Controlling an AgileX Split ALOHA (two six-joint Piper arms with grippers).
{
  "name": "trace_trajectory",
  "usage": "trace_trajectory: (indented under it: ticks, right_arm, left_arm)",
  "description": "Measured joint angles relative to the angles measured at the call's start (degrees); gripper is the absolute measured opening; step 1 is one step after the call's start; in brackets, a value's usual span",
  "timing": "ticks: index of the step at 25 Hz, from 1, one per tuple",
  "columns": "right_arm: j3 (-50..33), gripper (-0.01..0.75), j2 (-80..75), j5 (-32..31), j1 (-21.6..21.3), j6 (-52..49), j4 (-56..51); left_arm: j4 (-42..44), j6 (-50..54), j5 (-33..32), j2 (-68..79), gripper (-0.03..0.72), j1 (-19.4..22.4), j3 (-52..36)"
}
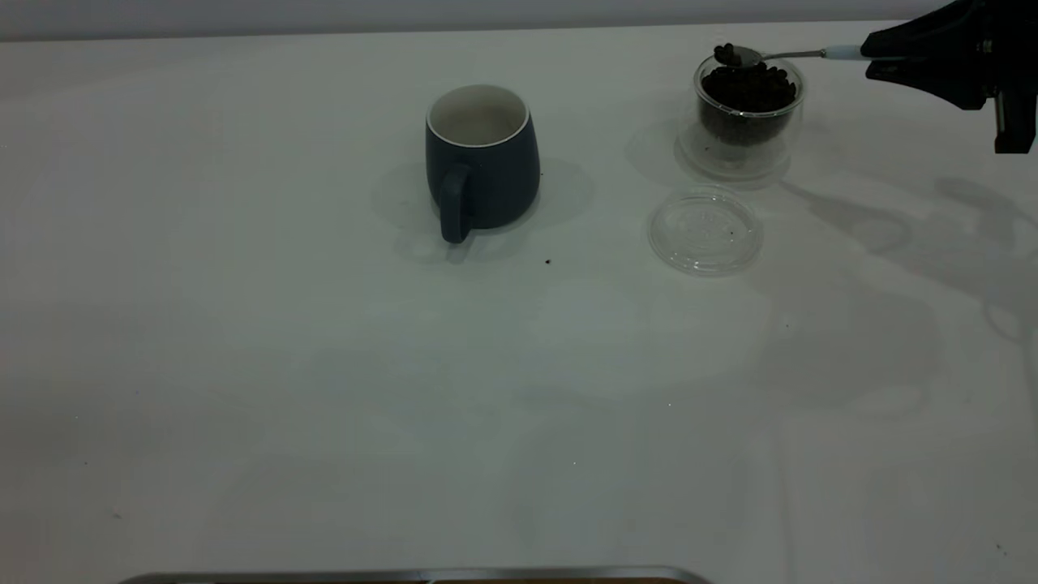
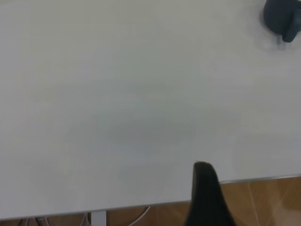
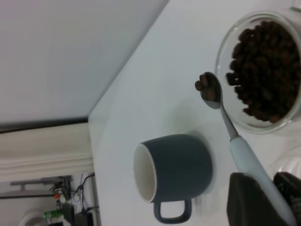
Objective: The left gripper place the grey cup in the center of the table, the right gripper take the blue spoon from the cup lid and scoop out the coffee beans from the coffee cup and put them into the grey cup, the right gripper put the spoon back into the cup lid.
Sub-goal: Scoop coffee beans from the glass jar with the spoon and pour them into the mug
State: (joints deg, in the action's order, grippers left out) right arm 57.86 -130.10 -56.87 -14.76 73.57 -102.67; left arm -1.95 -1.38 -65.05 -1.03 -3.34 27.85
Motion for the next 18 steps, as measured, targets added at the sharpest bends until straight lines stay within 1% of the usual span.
trace_trajectory:
  ticks: [2,5,11,18]
  right_arm:
    - [0.00,0.112,0.00,-1.25,0.15,0.70,0.00]
    - [0.00,0.112,0.00,-2.61,1.52,1.36,-0.04]
    - [0.67,0.112,0.00,-2.82,7.56,1.48,-0.04]
    - [5.75,0.112,0.00,-1.56,14.99,-0.05,0.33]
  left_arm:
    - [0.00,0.00,0.00,0.00,0.555,0.00,0.00]
    - [0.00,0.00,0.00,0.00,0.555,0.00,0.00]
    - [0.00,0.14,0.00,0.00,0.555,0.00,0.00]
    - [0.00,0.14,0.00,0.00,0.555,0.00,0.00]
